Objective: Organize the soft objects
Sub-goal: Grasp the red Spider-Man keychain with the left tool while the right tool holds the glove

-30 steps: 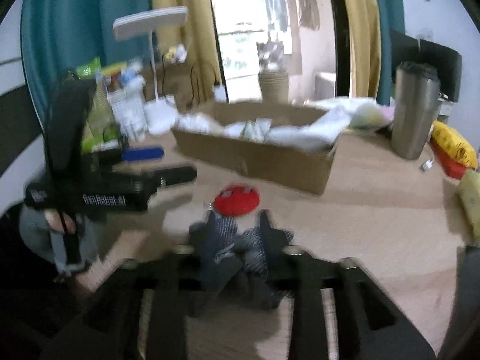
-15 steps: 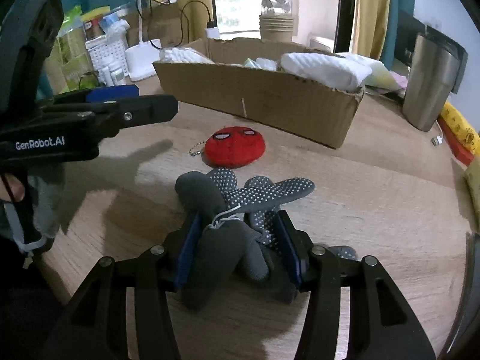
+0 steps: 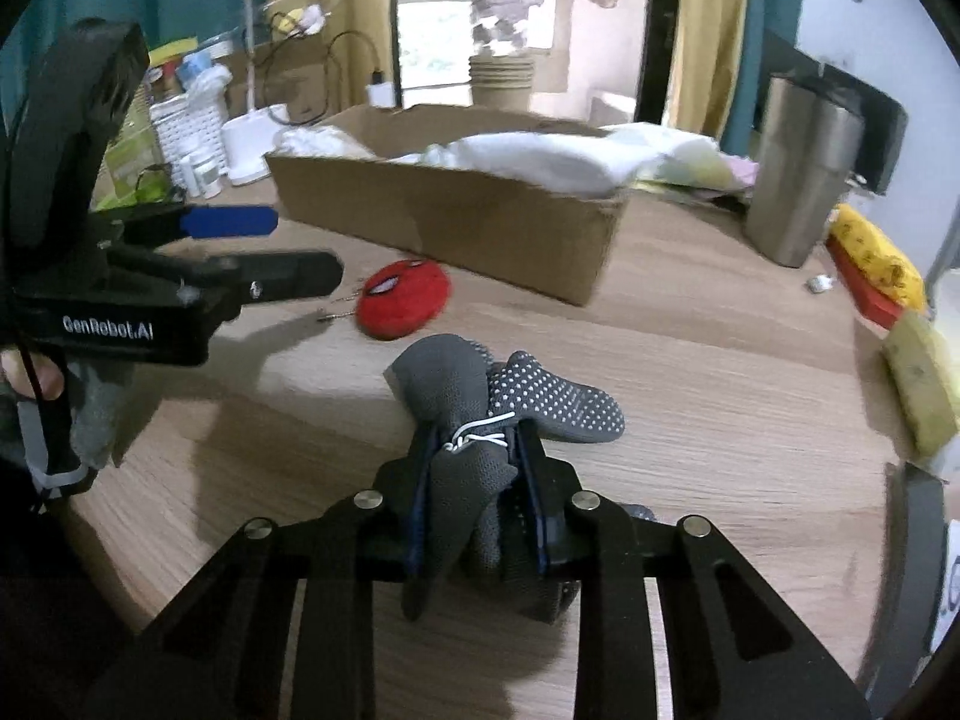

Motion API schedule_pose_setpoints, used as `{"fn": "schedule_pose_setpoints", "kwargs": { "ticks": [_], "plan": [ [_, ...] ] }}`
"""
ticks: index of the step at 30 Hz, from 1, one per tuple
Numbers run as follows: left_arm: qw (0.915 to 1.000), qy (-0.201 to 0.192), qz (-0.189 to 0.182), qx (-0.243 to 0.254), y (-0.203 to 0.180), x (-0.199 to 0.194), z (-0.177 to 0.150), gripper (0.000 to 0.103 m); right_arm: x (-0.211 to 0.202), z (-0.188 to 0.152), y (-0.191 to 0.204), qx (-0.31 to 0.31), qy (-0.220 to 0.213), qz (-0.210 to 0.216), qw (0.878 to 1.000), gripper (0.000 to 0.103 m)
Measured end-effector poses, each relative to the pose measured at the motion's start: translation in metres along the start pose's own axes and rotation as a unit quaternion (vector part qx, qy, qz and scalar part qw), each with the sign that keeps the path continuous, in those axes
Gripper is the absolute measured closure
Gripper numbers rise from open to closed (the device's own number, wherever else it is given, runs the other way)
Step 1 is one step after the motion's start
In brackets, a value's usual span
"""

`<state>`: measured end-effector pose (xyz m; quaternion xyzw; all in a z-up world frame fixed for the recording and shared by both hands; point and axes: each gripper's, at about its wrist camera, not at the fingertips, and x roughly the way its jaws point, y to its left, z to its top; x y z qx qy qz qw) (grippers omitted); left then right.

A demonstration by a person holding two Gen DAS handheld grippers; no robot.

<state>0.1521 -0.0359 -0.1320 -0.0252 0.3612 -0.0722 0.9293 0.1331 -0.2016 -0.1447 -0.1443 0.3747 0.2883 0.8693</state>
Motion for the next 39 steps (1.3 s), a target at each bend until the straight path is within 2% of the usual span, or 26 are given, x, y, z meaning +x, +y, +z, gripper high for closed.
{"fn": "schedule_pose_setpoints", "kwargs": {
  "ticks": [4, 8, 10, 11, 14, 17, 26, 39],
  "plan": [
    [0.9997, 0.014, 0.0, 0.022, -0.014, 0.016, 0.004, 0.013, -0.001, -0.003, -0.018, 0.018, -0.007, -0.016, 1.0, 0.076],
    [0.9992, 0.032, -0.003, 0.026, -0.021, 0.029, 0.01, 0.013, -0.004, -0.005, -0.031, 0.046, -0.024, 0.0, 0.999, 0.075],
    [0.9988, 0.041, -0.007, 0.025, -0.022, 0.035, 0.012, 0.02, -0.002, -0.005, -0.032, 0.047, -0.024, 0.007, 0.999, 0.075],
    [0.9986, 0.042, -0.008, 0.031, -0.024, 0.036, 0.012, 0.029, -0.002, -0.004, -0.031, 0.045, -0.025, 0.007, 0.999, 0.075],
    [0.9972, 0.054, 0.006, 0.052, -0.032, 0.043, 0.013, 0.045, -0.002, -0.004, -0.028, 0.038, -0.028, 0.012, 0.999, 0.075],
    [0.9961, 0.067, 0.007, 0.056, -0.035, 0.05, 0.011, 0.052, -0.003, -0.005, -0.032, 0.049, -0.034, 0.022, 0.998, 0.075],
    [0.9953, 0.061, -0.016, 0.073, -0.047, 0.047, 0.009, 0.06, -0.006, -0.006, -0.032, 0.051, -0.039, 0.027, 0.998, 0.075],
    [0.9975, 0.027, -0.032, 0.057, -0.038, 0.013, 0.009, 0.06, -0.005, -0.005, -0.033, 0.056, -0.039, 0.03, 0.997, 0.075]
  ]
}}
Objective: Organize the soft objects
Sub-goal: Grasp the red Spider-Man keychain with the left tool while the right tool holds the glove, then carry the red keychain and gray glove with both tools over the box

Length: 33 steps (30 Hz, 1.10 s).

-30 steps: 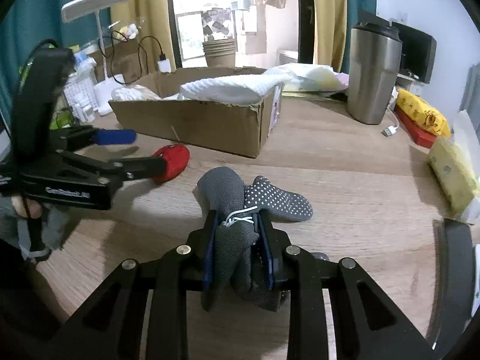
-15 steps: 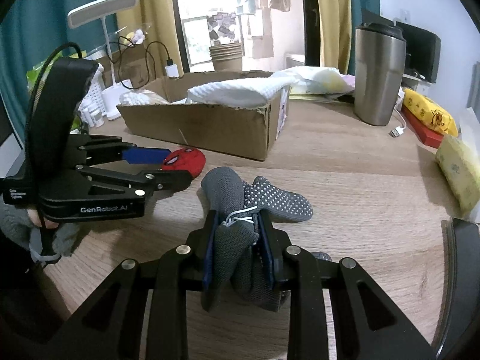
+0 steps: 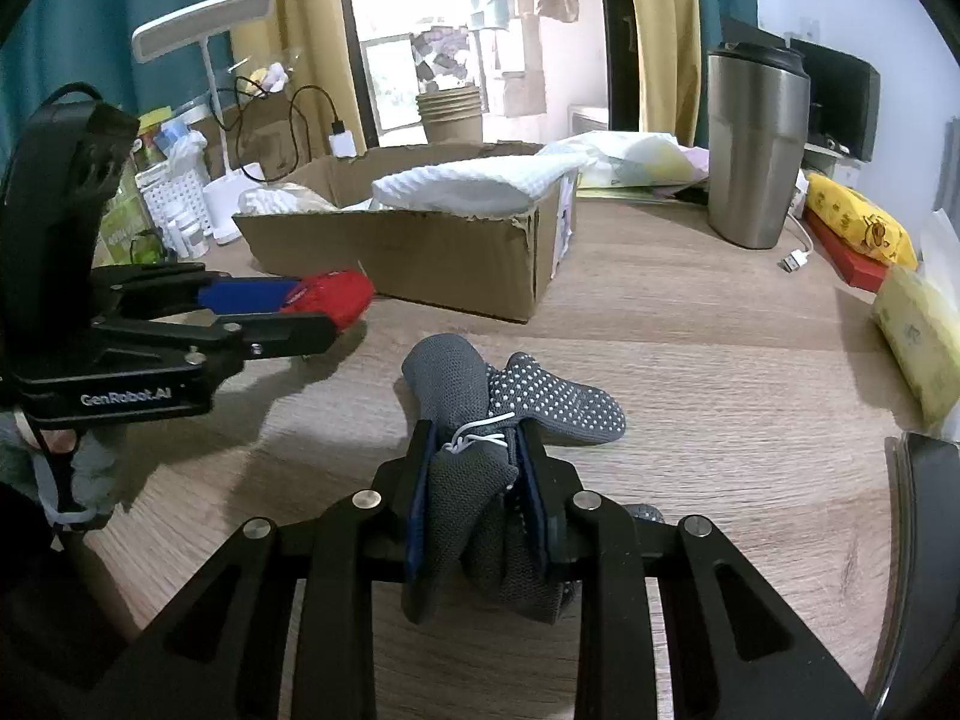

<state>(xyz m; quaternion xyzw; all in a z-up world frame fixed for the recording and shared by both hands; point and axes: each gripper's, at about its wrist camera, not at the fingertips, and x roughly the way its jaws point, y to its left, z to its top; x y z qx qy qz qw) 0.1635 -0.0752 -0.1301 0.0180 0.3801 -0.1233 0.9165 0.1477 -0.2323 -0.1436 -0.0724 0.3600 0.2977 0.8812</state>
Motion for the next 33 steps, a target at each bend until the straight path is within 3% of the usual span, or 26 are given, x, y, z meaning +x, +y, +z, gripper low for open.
{"fn": "schedule_pose_setpoints", "kwargs": {
  "ticks": [13, 33],
  "plan": [
    [0.9989, -0.032, 0.009, -0.031, 0.027, -0.03, -0.005, 0.06, -0.01, 0.013, 0.019, -0.017, -0.011, -0.01, 1.0, 0.075],
    [0.9943, -0.081, 0.023, -0.065, 0.061, -0.068, -0.008, 0.06, -0.042, 0.053, 0.054, -0.074, -0.079, 0.008, 0.994, 0.075]
  ]
}}
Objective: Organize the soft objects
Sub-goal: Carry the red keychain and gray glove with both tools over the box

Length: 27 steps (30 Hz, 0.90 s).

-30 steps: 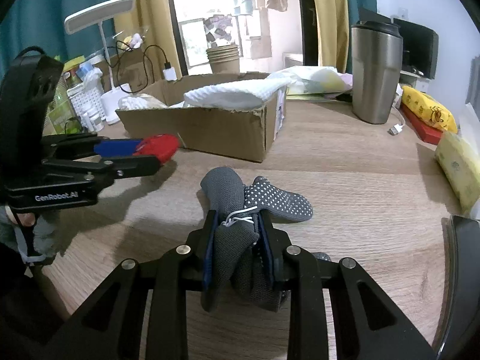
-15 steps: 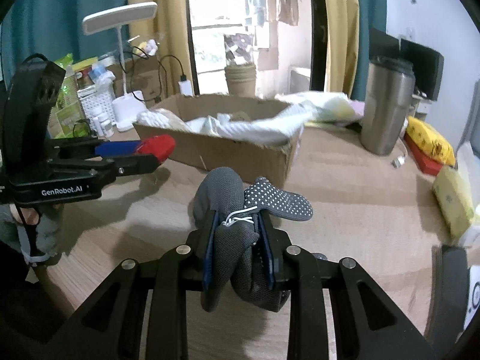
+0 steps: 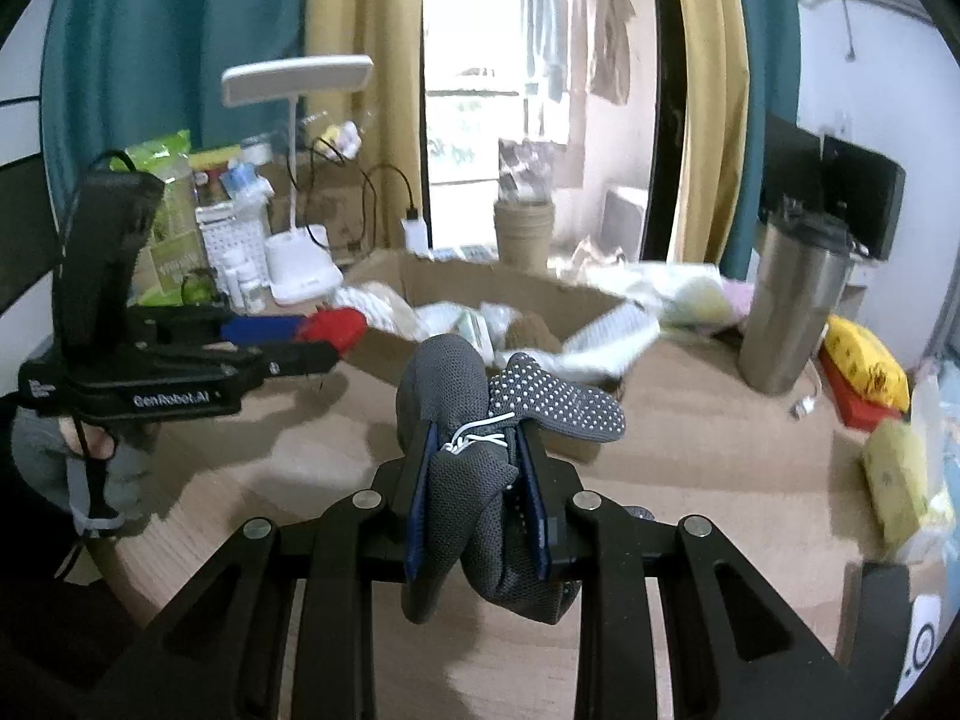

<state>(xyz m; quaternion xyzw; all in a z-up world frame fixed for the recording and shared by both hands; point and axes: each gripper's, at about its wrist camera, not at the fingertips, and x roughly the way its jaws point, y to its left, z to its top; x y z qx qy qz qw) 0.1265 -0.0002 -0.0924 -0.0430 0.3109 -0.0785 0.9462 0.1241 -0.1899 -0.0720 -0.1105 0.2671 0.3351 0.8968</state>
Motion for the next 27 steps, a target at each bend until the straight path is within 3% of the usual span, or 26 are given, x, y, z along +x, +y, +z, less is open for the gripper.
{"fn": "schedule_pose_setpoints", "kwargs": {
  "ticks": [11, 27],
  "plan": [
    [0.9998, -0.017, 0.007, -0.002, 0.008, -0.009, 0.006, 0.06, 0.002, 0.027, -0.004, -0.003, -0.039, -0.006, 0.999, 0.075],
    [0.9986, -0.051, 0.013, 0.006, 0.007, -0.008, 0.03, 0.06, 0.011, 0.042, -0.028, 0.027, -0.063, -0.038, 0.997, 0.075]
  ]
}}
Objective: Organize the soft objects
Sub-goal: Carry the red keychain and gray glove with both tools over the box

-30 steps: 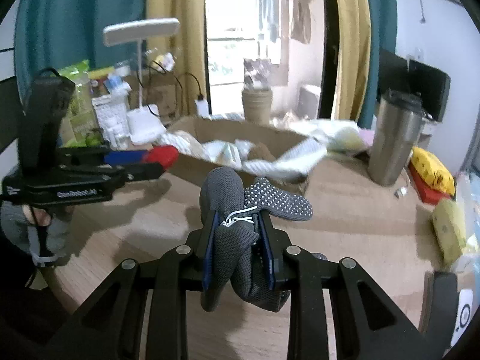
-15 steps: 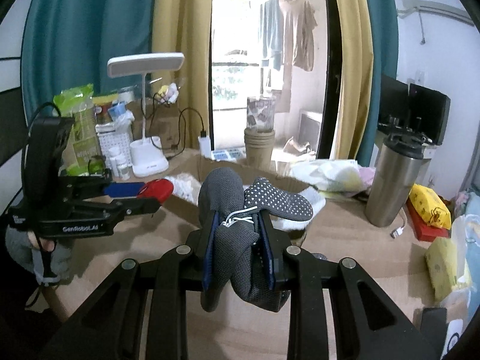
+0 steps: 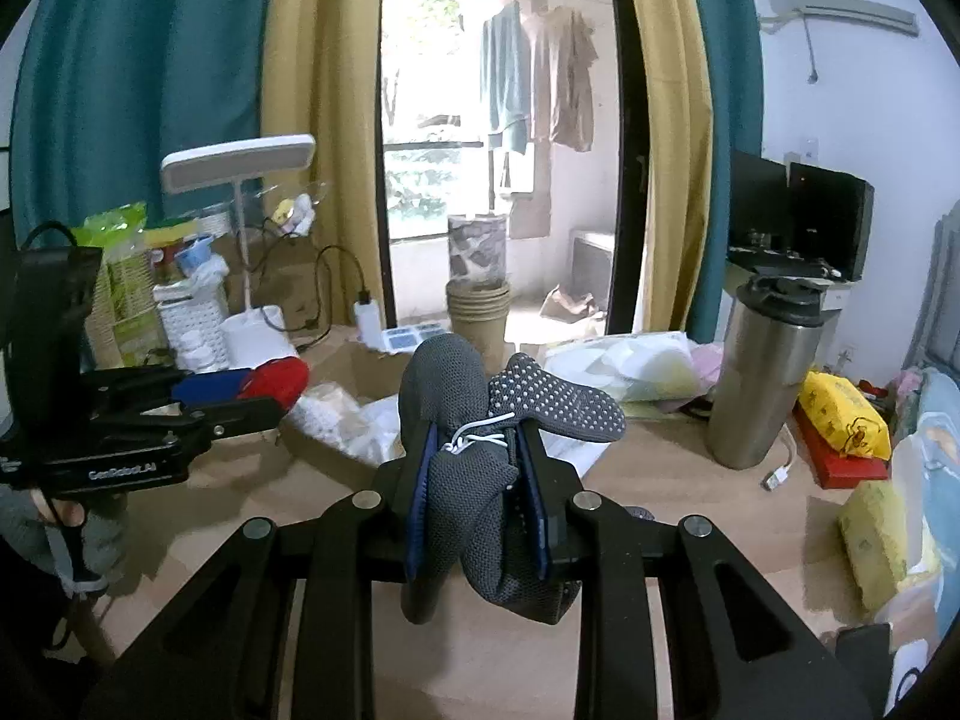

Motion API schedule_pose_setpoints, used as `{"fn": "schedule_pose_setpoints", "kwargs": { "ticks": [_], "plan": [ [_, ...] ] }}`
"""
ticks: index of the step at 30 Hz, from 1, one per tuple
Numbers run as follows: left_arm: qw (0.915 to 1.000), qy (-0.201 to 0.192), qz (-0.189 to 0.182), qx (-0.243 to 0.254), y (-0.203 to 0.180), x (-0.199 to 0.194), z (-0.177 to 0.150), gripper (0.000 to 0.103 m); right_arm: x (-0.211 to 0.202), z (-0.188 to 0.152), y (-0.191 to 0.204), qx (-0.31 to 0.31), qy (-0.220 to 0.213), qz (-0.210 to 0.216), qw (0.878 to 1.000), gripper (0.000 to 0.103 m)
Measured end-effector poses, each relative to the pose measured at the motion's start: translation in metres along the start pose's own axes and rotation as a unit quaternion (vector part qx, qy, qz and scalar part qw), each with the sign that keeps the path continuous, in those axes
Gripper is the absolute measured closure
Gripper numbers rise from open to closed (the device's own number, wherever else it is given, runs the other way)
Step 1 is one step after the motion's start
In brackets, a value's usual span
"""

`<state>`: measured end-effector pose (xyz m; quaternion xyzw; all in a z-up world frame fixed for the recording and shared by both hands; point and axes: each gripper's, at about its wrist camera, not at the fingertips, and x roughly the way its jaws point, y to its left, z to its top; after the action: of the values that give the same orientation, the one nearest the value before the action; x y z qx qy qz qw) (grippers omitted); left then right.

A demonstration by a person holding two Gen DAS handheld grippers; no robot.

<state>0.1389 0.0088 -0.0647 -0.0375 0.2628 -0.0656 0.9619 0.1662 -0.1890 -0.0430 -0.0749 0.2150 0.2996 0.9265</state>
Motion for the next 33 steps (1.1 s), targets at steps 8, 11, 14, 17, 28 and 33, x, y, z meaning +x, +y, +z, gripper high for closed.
{"fn": "schedule_pose_setpoints", "kwargs": {
  "ticks": [8, 11, 14, 17, 28, 33],
  "plan": [
    [0.9999, -0.014, 0.008, 0.0, -0.001, 0.005, 0.015, 0.06, 0.014, 0.011, -0.009, 0.014, -0.013, -0.017, 1.0, 0.075],
    [0.9997, -0.021, 0.01, 0.001, 0.0, 0.008, 0.019, 0.06, 0.024, 0.016, -0.008, 0.017, -0.012, -0.023, 1.0, 0.074],
    [0.9997, -0.023, 0.012, -0.002, 0.003, 0.014, 0.024, 0.06, 0.029, 0.021, -0.008, 0.019, -0.015, -0.026, 0.999, 0.074],
    [0.9995, -0.027, 0.014, -0.005, 0.006, 0.018, 0.029, 0.06, 0.035, 0.024, -0.007, 0.017, -0.017, -0.03, 0.999, 0.074],
    [0.999, -0.035, 0.021, -0.015, 0.015, 0.034, 0.039, 0.06, 0.061, 0.023, -0.021, 0.063, 0.0, -0.038, 0.997, 0.074],
    [0.9988, -0.031, 0.021, -0.03, 0.021, 0.05, 0.037, 0.06, 0.075, 0.02, -0.019, 0.068, 0.014, -0.037, 0.997, 0.074]
  ]
}}
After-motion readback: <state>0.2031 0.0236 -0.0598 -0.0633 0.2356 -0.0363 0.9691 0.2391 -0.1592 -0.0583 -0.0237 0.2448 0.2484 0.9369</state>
